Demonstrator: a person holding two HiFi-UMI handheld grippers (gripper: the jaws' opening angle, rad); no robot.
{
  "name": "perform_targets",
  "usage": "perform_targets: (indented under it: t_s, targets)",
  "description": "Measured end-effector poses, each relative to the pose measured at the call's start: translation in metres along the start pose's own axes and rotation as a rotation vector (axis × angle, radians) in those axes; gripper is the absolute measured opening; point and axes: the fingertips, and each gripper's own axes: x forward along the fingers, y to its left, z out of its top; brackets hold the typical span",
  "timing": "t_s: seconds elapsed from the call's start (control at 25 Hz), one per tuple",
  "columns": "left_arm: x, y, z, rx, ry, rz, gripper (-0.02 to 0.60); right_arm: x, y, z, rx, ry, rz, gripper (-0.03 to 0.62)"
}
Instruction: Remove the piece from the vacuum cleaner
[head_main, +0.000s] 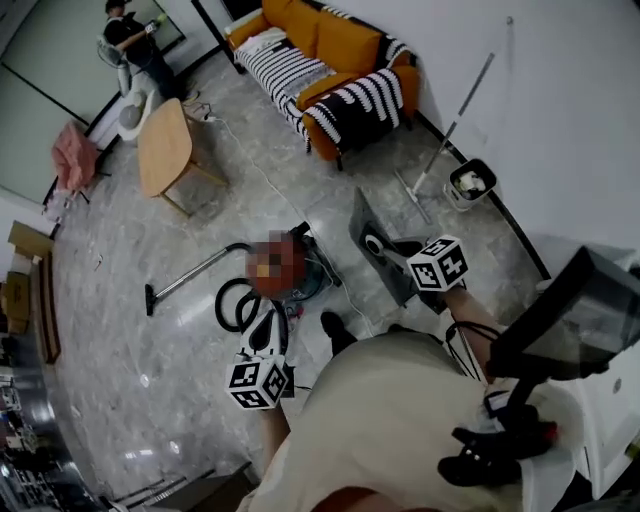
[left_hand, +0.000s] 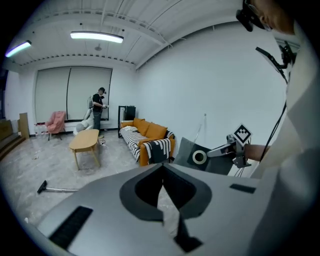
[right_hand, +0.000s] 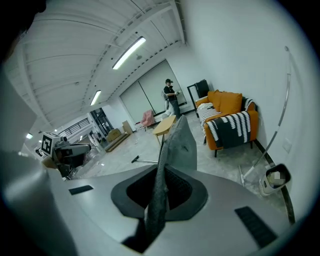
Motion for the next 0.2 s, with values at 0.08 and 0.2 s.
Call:
perform_targets:
  t_s: [0.08,0.2]
  targets:
    - [-0.005,0.004,-0.004,-0.011,0.006,0.024,-0.008,0.007,0.009,0.005,-0.016,0.003,0.031,0.028]
    - [-0.005,0.007,0.001,-0.003,0.003,0.043,-0.008,0.016,0.020,0.017,-0.041,-0.006,0.074,0.028]
